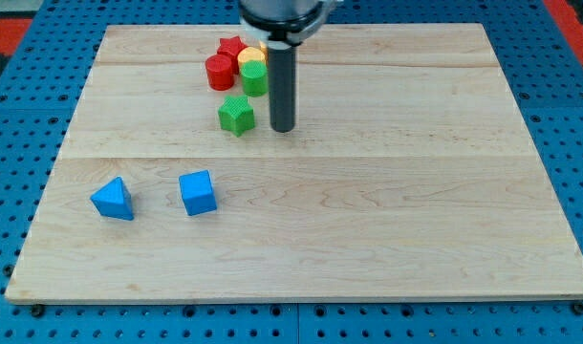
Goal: Push the blue cube to the right of the green circle
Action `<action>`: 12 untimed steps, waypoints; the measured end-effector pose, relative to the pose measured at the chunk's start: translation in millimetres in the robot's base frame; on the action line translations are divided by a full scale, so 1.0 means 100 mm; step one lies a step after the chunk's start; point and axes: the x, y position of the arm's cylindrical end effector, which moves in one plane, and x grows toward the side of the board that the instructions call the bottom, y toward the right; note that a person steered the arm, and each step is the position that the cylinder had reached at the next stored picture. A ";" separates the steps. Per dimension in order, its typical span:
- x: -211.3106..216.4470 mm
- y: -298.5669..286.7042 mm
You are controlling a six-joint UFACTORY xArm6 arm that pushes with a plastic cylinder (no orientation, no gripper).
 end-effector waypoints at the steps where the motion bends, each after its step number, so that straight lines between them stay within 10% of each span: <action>1: -0.03 -0.42; 3: -0.44 -0.48; 7: 1.65 -0.56; 8: 1.56 -1.11; 11: 0.69 -0.30; 12: 1.43 -0.25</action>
